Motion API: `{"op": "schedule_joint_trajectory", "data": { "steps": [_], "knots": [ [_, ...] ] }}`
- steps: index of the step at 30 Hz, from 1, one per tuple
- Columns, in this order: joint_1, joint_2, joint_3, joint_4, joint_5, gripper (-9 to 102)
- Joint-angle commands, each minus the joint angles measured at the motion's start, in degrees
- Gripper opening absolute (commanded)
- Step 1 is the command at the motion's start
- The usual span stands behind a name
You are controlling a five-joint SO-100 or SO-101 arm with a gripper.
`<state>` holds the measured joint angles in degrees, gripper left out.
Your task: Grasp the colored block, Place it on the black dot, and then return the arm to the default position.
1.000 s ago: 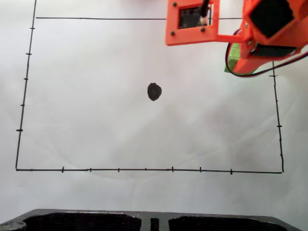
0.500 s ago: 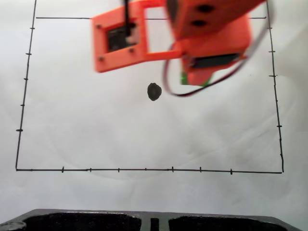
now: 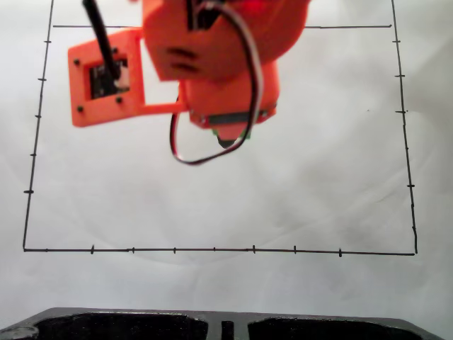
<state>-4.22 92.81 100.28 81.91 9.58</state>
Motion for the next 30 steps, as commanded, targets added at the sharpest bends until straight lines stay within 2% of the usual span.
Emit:
{"op": "schedule_joint_trajectory", "data": {
  "steps": [1,30],
  "knots": [
    [1.49,-0.35,-0.09,-1.67,-1.32,4],
    [0.44,-10.37,0.18,-5.45,0.35,7]
  ]
}}
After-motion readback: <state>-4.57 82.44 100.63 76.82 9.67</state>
